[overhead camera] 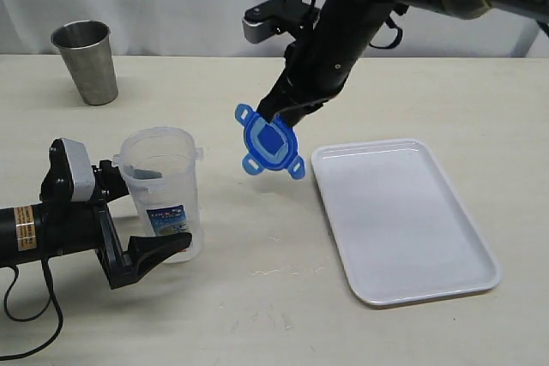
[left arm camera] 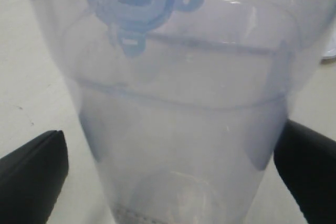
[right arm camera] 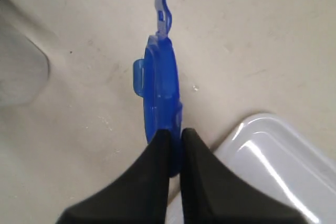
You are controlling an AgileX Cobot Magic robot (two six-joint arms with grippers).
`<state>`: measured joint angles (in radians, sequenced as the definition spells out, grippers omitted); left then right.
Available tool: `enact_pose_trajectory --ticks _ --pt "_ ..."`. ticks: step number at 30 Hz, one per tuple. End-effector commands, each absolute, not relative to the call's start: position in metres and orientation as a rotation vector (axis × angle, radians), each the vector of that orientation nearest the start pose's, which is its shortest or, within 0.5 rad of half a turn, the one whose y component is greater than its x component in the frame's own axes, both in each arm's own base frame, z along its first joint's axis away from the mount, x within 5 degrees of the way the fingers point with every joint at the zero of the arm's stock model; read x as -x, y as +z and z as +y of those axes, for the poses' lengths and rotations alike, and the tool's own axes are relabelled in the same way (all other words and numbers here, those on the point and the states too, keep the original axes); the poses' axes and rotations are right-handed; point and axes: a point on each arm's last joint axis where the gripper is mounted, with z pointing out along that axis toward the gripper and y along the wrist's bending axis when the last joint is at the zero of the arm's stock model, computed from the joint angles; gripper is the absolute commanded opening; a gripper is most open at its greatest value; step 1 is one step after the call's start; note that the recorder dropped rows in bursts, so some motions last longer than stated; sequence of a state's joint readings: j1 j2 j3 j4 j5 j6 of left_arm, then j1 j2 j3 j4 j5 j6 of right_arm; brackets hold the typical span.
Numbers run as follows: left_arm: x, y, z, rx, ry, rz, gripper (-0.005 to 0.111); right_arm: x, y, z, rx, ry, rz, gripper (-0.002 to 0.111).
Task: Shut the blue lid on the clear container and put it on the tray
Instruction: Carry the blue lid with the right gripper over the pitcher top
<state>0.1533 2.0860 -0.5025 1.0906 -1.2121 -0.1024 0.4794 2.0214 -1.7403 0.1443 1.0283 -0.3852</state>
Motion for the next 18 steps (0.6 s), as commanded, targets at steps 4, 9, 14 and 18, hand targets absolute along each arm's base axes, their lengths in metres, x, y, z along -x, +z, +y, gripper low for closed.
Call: enact_pose_trajectory --ticks 4,9,14,18 --pt "-0.264 0.073 -0.035 -0.820 -0.638 1.755 0.105 -0.358 0.298 0.242 1.143 -0.033 2.302 0.004" --pt "-0.264 0.073 -0.035 -0.820 -0.638 1.755 0.105 -0.340 0.322 0.267 1.214 -0.145 2.077 0.004" --pt "-0.264 0.073 -0.035 -0.820 -0.638 1.755 0.105 -0.322 0.335 0.288 1.300 -0.195 1.918 0.004" --pt "-0.264 0.073 -0.035 -0.820 -0.638 1.755 0.105 -0.303 0.338 0.307 1.408 -0.284 1.807 0.004"
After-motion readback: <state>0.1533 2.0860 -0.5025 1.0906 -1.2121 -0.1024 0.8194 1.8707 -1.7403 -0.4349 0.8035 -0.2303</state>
